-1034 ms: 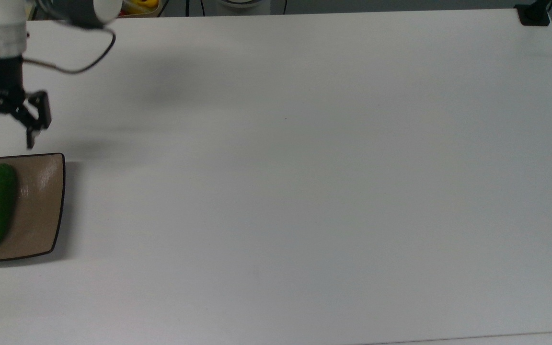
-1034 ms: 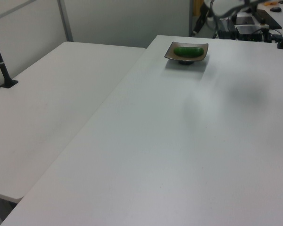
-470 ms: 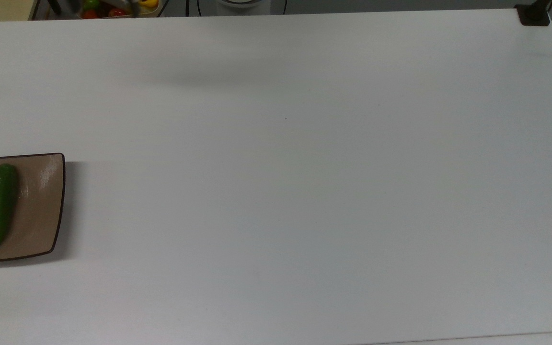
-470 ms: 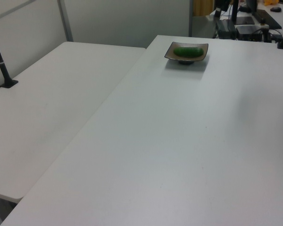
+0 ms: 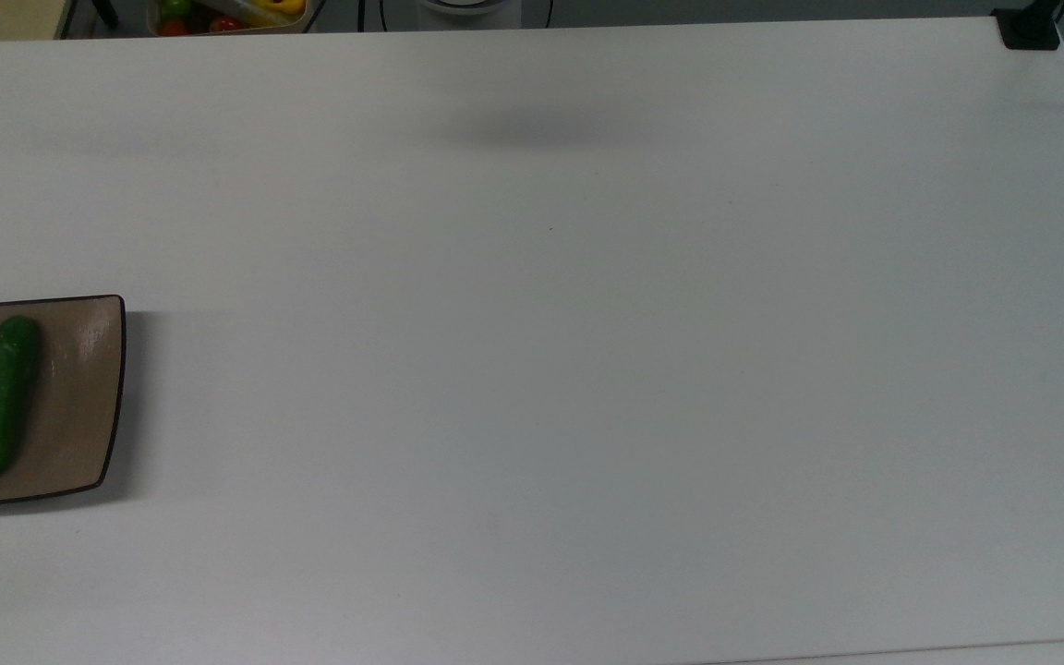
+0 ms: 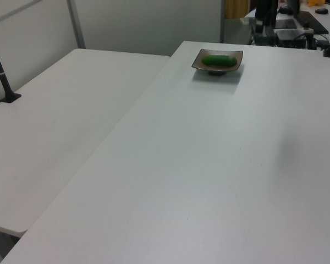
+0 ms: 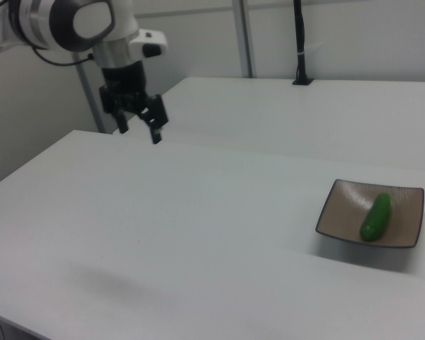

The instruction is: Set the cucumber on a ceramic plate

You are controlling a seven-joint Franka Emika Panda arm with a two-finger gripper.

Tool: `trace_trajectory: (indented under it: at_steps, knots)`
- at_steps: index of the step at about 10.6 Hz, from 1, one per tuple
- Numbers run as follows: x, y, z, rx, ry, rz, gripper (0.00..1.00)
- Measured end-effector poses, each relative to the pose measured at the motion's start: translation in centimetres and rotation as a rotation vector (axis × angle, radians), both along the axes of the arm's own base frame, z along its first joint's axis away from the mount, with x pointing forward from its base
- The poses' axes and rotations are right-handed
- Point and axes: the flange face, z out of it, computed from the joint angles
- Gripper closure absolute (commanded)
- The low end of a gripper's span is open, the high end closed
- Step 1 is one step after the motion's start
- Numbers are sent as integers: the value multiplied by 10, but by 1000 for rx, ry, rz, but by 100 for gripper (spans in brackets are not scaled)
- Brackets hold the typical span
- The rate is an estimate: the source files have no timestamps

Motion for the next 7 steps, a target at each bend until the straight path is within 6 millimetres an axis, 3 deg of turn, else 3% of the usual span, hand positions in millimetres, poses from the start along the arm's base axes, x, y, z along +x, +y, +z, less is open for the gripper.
trace_trajectory:
  at_steps: [2, 3, 7]
  knots:
    - [-1, 42, -20, -7, 39, 35, 0]
    - [1, 52, -26, -8, 30, 48, 0]
    - [14, 50, -36, -9, -12, 84, 0]
